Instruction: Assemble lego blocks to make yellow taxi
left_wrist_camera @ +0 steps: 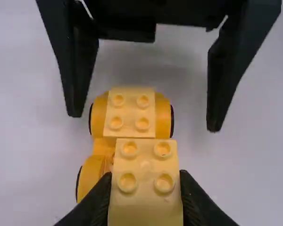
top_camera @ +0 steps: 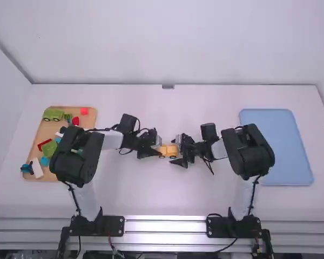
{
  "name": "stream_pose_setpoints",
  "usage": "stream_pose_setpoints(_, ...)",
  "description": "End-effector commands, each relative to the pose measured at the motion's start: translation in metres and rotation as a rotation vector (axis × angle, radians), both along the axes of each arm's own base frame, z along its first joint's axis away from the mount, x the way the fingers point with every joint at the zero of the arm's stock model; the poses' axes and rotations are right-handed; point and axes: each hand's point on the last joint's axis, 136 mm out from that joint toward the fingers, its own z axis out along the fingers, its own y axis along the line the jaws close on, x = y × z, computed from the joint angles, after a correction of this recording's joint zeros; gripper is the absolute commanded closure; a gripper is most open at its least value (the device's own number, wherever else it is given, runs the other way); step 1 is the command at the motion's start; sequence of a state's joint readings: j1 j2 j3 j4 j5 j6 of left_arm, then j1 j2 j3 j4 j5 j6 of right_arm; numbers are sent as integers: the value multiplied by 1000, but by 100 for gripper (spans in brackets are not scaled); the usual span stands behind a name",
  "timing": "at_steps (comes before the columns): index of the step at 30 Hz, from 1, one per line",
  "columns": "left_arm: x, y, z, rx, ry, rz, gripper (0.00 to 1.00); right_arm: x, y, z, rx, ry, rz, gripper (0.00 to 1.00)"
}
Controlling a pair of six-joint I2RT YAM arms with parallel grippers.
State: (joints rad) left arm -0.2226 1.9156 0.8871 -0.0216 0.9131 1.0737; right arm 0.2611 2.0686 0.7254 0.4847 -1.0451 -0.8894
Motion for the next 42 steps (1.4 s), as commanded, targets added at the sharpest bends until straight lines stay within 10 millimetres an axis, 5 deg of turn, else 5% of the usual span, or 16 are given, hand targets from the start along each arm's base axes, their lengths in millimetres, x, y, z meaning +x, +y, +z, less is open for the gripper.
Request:
stream_pose_setpoints(1,-2,-4,13,-50,14,0,98,9,5,3,24,-15,17,2)
stream_pose_setpoints(15,0,-9,13,-98,0,-19,98,13,11,-10,-38,-39,17,5)
stream_pose_setpoints(21,1,-8,10,-75,0,-10,98,12,11,-12,-50,-53,33,23)
stream_pose_setpoints(30,-1,-6,5,-60,18,-4,98,12,11,-12,-52,-48,32,76)
stream_pose_setpoints(42,-1,1,15,-137,-6,-31,98,13,0,-19,-83,-6,1,79)
